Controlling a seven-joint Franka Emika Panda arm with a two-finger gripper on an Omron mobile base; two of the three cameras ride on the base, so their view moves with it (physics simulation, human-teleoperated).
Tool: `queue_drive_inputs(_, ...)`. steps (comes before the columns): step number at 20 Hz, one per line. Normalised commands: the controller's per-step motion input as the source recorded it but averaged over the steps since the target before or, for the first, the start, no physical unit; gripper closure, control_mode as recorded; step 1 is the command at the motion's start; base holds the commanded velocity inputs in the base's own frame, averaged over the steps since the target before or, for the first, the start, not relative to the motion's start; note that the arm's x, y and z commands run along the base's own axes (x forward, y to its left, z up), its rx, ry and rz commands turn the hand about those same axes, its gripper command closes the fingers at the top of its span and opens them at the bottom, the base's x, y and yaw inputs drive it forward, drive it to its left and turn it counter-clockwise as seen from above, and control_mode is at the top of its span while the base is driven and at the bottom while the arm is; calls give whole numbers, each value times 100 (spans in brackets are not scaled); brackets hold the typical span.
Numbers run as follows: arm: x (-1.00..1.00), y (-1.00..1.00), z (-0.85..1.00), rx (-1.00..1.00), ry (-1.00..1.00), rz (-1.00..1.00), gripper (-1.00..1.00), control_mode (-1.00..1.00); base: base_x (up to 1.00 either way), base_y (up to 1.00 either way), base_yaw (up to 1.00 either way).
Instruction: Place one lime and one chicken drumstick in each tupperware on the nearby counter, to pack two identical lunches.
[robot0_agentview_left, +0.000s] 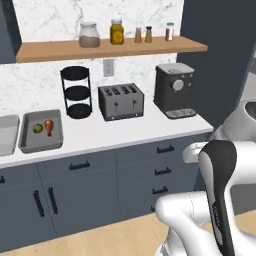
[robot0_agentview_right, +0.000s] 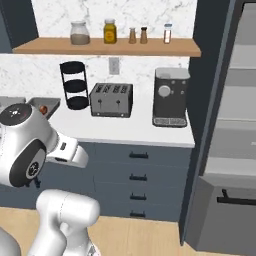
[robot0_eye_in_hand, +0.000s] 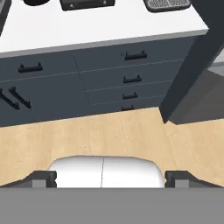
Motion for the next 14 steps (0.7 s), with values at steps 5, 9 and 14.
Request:
queue_drive_inputs(5,0,0,0,0,0,0,-100,100,-14,-100,-18)
queue_drive_inputs(9,0,0,0,0,0,0,-100,100,-11,-100,-17)
queue_drive_inputs(14,0,0,0,0,0,0,-100,100,-5,-100,-14)
